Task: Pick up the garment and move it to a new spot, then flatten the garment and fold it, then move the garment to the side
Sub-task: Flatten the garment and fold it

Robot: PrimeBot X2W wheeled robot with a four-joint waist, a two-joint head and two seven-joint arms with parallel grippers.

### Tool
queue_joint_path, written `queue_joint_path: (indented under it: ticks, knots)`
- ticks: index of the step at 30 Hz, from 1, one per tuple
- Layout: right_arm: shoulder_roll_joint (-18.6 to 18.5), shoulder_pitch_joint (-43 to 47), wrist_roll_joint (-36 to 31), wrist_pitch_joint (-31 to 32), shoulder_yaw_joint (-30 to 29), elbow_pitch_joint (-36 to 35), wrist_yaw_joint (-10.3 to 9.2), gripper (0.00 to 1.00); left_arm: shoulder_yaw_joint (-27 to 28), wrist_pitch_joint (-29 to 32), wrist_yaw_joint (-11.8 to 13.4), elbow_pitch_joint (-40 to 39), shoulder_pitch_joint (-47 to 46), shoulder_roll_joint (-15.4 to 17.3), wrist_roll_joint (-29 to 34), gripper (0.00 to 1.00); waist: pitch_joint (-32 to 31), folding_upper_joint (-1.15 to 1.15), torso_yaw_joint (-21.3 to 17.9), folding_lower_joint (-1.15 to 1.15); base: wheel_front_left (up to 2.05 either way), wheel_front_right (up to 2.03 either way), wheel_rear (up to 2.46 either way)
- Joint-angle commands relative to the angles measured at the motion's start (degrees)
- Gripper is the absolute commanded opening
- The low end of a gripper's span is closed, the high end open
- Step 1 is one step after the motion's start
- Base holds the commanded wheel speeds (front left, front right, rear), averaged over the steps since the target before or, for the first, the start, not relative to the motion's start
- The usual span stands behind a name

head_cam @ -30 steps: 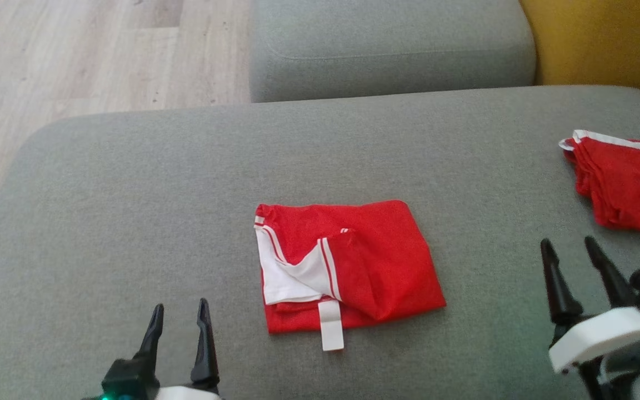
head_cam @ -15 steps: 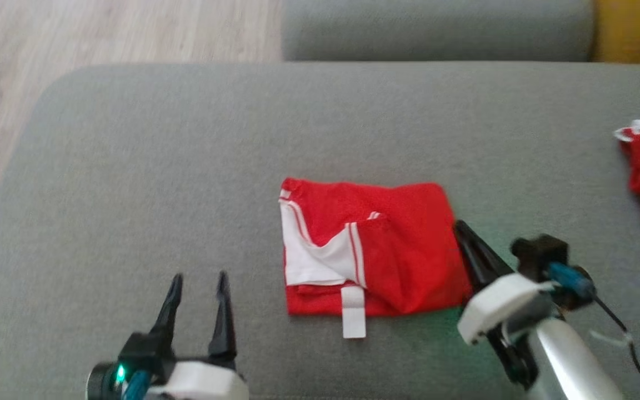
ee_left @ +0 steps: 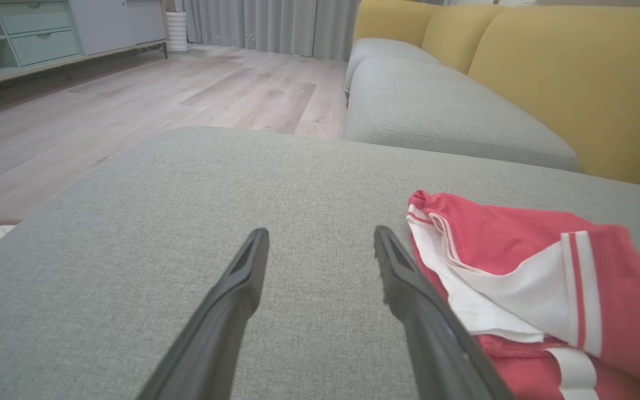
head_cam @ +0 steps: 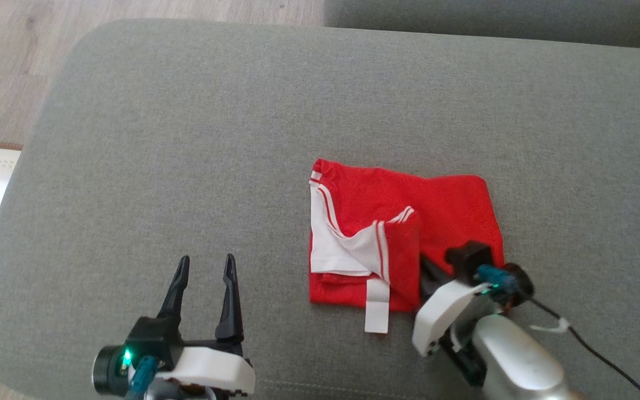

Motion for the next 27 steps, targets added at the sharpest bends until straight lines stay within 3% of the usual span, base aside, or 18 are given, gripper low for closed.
queue_joint_path:
  ticks: [1, 11, 14, 19, 26, 27]
  knots:
    - [1.1, -1.6, 0.6, -0.9, 2.2, -1.0, 0.39, 0.0, 1.8, -0.7, 0.3, -1.8, -2.5, -0.3, 0.0, 1.0, 0.0, 0.0, 0.0, 0.0, 0.0, 0.0, 0.0]
    - [1.4, -2.6, 9.1, -1.8, 19.7, -2.4, 0.39, 0.0, 1.5, -0.7, 0.7, -1.4, -2.5, -0.3, -0.4, 1.0, -0.6, 0.0, -0.1, 0.0, 0.0, 0.0, 0.0]
    - [1.4, -3.0, 12.0, -2.4, 21.6, -3.4, 0.39, 0.0, 1.9, -0.7, 0.9, -1.2, -2.0, -0.3, -0.5, 1.0, -1.5, 0.0, -1.1, 0.0, 0.0, 0.0, 0.0]
    - [1.0, -3.4, 13.0, -4.1, 18.1, -3.9, 0.39, 0.0, 3.0, -0.7, 1.1, -1.5, -0.7, -0.3, -0.6, 1.0, -3.9, 0.0, -3.9, 0.0, 0.0, 0.0, 0.0]
    - [-5.4, 1.6, 8.6, -5.1, 5.0, -8.6, 0.39, 0.0, 4.7, -0.7, 0.7, -1.0, 2.3, -0.3, -0.6, 1.0, -8.5, 0.0, -7.6, 0.0, 0.0, 0.0, 0.0]
    - [-6.3, 2.8, 7.7, -5.1, 2.8, -9.7, 0.39, 0.13, 4.9, -0.7, 0.4, -0.7, 2.8, -0.3, -0.5, 1.0, -8.9, 0.0, -8.0, 0.0, 0.0, 0.0, 0.0]
